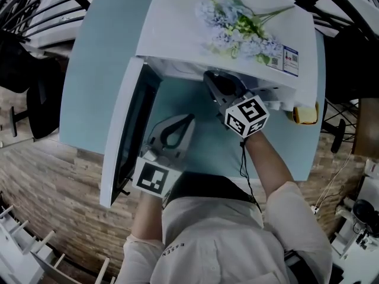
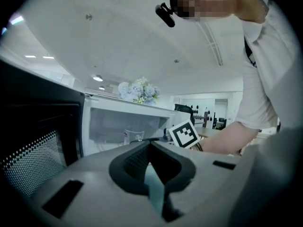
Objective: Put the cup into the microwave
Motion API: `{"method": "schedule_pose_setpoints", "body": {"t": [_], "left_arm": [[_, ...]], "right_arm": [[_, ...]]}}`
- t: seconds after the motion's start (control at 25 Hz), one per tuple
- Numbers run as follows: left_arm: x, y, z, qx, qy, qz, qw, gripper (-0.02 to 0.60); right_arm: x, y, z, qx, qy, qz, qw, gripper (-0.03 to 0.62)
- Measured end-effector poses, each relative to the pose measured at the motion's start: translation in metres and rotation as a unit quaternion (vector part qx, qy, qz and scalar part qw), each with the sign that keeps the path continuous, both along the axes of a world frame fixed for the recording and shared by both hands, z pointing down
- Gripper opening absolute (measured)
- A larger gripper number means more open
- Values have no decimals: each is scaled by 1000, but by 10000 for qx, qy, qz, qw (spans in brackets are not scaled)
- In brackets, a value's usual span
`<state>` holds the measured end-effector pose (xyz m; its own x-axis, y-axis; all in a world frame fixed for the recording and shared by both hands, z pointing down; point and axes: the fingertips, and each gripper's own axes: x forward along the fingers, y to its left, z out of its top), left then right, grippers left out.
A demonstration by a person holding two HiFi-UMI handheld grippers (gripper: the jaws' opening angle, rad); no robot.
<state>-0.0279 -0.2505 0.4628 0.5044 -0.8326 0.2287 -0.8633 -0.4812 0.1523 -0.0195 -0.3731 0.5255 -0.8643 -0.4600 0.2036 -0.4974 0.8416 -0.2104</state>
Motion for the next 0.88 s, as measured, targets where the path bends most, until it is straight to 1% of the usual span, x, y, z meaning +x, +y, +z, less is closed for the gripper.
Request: {"method": "schedule_pose_setpoints", "body": {"t": [0.2,0.4,0.48,0.64,0.68,0.76,0.88], "left_arm": [[2,-4,5,53,-153,57,9999,0],[2,-10,7,44,-172,50,9998,0],[1,-12,8,42,-166,26,9999,0],[3,-12,9,25,-132,-12,9999,0],[3,-11,9,15,-131,-28,9999,0],[4,-10,10,0,-122,-50,9999,0],[7,-7,13,-33,-118,-35,9999,0]], "right_arm": [[-7,-12,1,9,-25,-10,10000,23],[-11,-20,0,5,-83,-27,10000,23],[-12,-21,1,86,24,-7,10000,23],[-14,-20,7,314,437,-75,9985,27],[-15,-18,8,314,459,-133,9984,39],[-14,-16,11,305,497,-198,9981,86],[-6,-13,16,327,551,-102,9979,98]]}}
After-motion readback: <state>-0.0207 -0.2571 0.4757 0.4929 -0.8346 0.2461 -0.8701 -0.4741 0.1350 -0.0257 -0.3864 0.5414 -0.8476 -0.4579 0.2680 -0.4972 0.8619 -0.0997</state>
